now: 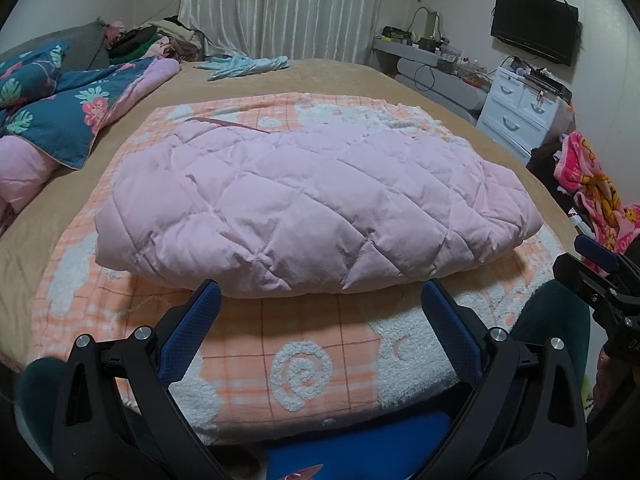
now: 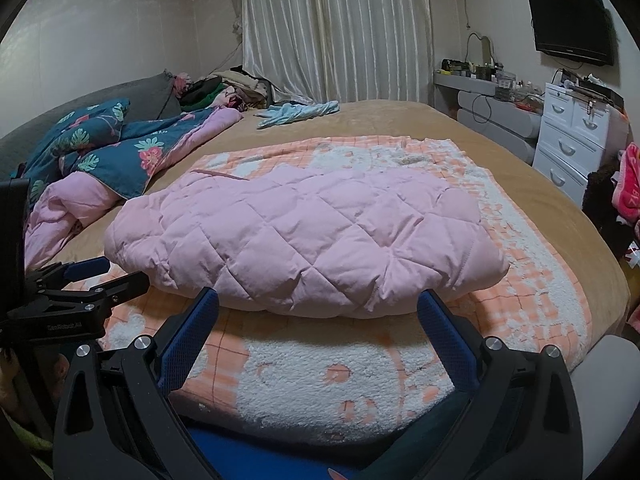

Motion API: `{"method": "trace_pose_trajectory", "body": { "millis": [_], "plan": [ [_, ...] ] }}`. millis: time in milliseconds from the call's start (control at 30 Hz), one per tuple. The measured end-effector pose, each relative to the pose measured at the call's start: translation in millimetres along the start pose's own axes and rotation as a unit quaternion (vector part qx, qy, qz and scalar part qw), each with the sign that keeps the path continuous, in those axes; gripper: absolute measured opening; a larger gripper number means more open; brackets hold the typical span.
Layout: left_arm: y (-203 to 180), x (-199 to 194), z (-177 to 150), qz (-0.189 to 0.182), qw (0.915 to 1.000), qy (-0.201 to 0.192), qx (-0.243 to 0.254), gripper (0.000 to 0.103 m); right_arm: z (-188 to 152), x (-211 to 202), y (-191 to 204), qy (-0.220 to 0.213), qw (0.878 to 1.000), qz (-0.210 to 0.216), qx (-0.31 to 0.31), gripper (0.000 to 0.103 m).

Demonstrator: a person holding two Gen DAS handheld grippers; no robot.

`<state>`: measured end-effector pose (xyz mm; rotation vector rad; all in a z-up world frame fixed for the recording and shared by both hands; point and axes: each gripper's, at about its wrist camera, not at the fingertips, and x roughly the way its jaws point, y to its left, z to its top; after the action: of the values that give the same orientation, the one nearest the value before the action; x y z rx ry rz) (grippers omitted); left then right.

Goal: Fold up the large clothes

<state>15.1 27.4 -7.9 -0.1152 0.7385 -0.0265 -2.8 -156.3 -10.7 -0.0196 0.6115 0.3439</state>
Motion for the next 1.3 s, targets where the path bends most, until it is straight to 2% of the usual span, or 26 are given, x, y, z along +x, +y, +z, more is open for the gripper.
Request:
{"method": "trace_pose_trajectory", "body": {
  "millis": [1300],
  "plan": [
    [-0.4,-9.2,2.6,-0.004,0.9999,-0.01,0.001,0.094,1.0,-5.9,-4.2,-0.004,1.0,-0.001,0.005,0.099]
  ]
}}
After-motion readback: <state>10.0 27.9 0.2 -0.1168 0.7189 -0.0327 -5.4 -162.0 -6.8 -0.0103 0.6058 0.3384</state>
